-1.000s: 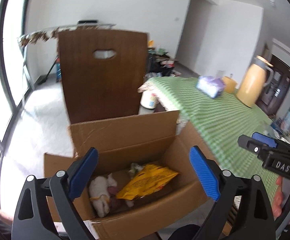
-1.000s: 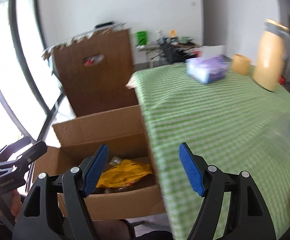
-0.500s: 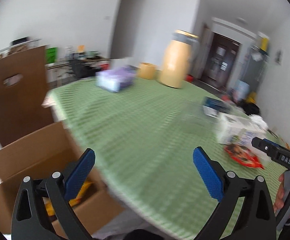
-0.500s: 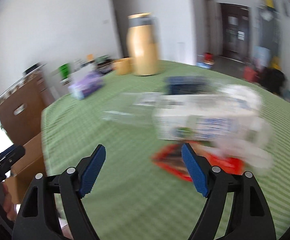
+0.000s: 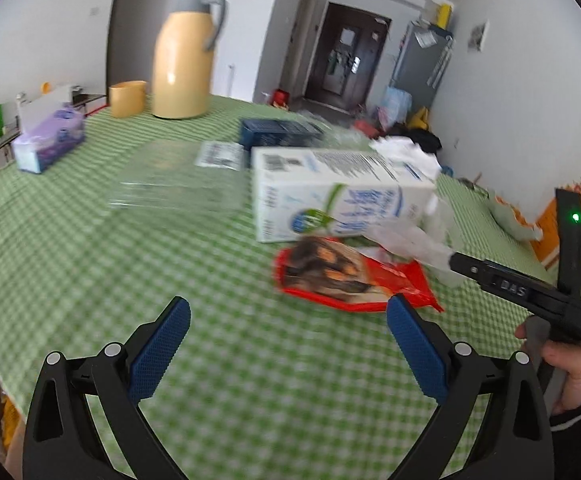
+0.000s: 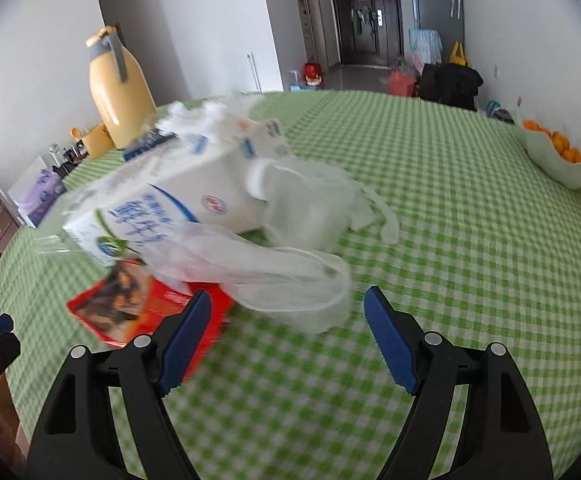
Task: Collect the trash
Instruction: 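Move both grippers back over the red wrapper and plastic gloves, then grasp the red snack wrapper with the left gripper while the right gripper grasps the clear plastic glove, then carry the red wrapper and plastic glove over the cardboard box, then open both grippers to drop the wrapper and glove into the box, then move both grippers back over the clear container and white tissues, then grasp the clear plastic container with the left gripper while the right gripper grasps white tissues, then carry the clear container and tissues over the cardboard box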
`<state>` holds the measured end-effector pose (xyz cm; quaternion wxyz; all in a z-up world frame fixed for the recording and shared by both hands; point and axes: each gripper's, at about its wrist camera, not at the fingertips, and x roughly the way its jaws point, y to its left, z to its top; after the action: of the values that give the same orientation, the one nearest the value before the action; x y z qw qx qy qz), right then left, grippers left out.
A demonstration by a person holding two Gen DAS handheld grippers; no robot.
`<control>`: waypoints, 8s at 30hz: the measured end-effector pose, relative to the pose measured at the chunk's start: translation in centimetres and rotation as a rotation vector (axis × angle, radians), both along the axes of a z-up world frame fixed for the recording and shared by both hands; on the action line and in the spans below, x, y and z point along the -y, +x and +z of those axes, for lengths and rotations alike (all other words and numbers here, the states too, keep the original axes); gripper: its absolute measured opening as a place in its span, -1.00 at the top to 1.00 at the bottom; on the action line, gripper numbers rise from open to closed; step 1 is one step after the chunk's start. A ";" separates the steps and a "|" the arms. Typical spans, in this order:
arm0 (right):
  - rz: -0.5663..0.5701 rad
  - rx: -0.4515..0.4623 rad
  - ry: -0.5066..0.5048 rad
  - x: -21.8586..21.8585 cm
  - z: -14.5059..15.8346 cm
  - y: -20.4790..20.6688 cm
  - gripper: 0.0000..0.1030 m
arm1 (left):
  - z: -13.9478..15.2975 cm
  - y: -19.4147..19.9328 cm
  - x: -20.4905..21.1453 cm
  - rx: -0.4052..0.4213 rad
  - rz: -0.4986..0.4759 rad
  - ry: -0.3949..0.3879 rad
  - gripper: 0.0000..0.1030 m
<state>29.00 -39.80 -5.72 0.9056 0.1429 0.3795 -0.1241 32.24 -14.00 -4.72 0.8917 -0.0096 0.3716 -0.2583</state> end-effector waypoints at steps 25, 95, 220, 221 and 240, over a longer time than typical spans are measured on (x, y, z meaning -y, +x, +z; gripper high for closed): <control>0.059 0.013 0.132 1.8 -2.7 0.9 0.07 | -4.8 5.7 7.0 -0.142 0.129 0.136 -0.51; 1.182 -0.198 -0.320 -62.8 -6.3 11.6 -0.48 | -7.4 -8.3 -52.4 -0.197 1.018 -0.095 0.20; 0.716 0.245 -0.043 -29.9 8.6 8.1 0.72 | 13.8 -2.2 -31.4 0.204 0.519 -0.119 0.88; 0.753 0.240 -0.038 -31.8 8.4 8.3 0.72 | 13.7 -3.0 -33.3 0.207 0.554 -0.105 0.88; 1.225 0.039 -0.058 -53.8 2.1 7.1 0.72 | 5.4 -11.7 -49.7 0.028 0.879 -0.118 0.88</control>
<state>36.10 13.98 -3.61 0.8226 -0.1237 0.3727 0.4113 20.50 35.67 0.65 0.9197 -0.2139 0.3047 0.1243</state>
